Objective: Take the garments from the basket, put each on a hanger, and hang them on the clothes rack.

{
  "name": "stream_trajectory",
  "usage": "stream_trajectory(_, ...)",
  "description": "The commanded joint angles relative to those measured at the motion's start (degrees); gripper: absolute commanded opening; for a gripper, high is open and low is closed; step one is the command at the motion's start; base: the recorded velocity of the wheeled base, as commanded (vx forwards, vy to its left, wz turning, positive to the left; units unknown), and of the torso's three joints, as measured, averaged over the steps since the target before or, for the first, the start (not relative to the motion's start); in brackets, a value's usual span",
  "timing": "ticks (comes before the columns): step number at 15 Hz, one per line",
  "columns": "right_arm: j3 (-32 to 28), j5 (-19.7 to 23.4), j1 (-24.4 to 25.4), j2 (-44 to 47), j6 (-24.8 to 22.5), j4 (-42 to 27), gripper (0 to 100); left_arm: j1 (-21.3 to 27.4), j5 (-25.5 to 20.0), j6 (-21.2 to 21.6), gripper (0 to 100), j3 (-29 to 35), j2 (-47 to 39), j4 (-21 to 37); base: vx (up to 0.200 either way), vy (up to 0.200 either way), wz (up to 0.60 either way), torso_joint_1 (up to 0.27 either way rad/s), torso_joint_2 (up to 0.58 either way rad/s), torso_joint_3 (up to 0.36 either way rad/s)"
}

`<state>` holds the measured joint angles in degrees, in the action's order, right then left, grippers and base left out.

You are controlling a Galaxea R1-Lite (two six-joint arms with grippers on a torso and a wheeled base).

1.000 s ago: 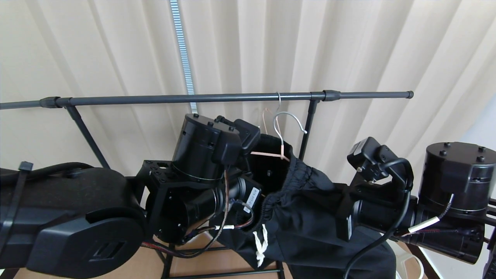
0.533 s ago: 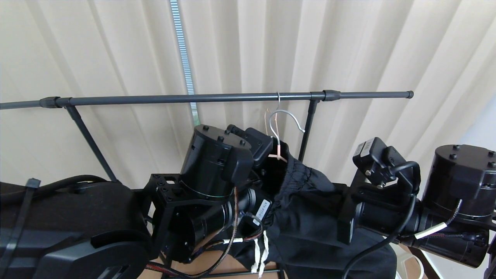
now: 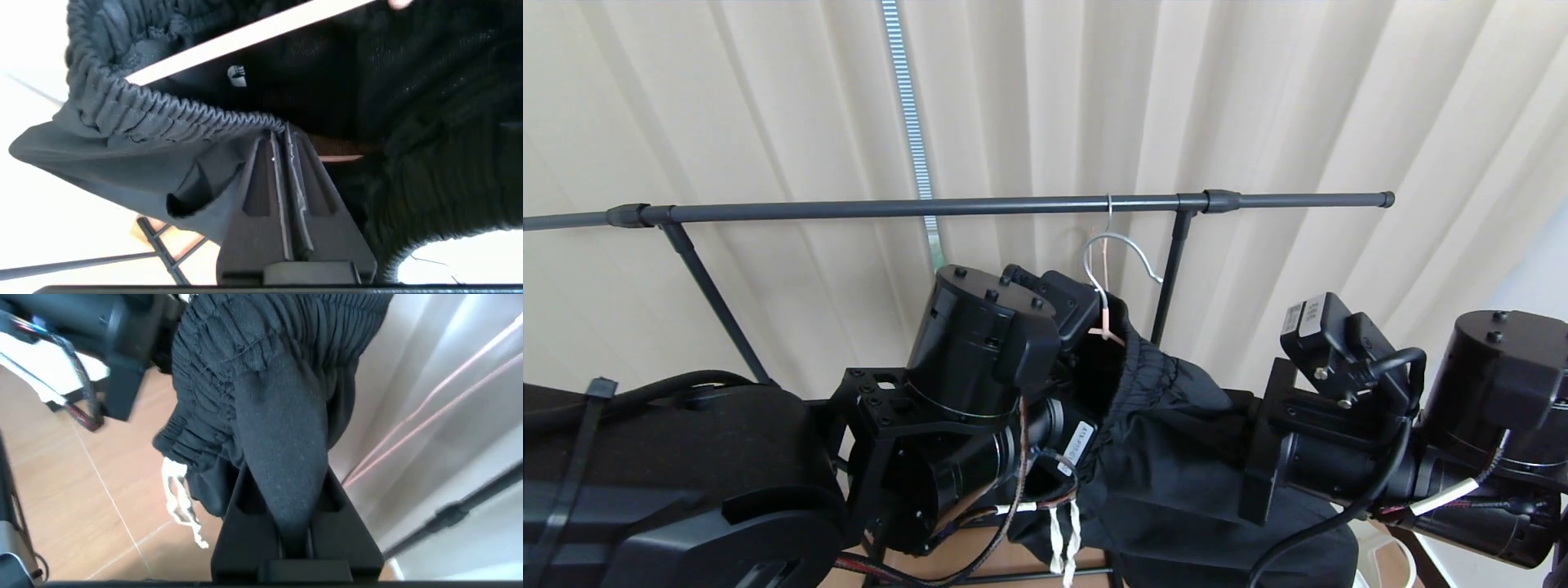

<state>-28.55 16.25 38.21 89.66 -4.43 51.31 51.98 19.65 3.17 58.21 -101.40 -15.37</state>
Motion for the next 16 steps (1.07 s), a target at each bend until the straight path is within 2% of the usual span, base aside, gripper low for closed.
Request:
stream_trajectory(1,0.8,0.6,0.0,0.0,0.1,0.7,0,-0.1,0.0,0.0,100,0.1,-0.9,-0.3,0.000,0.000,0.00,0.000,0.00,0.000)
stream_trajectory(4,1.1,1.1,-0.1,0.2,0.2,1.8,0,0.1,0.1,0.1,100,0.0,-0.8,-2.6,0.000,0.000,0.00,0.000,0.00,0.000)
stream_trajectory(16,1.0,3.5,-2.8,2.1,0.3,2.2,0,2.8,0.2,1.3,100,-5.6,8.1,-2.6,0.000,0.000,0.00,0.000,0.00,0.000)
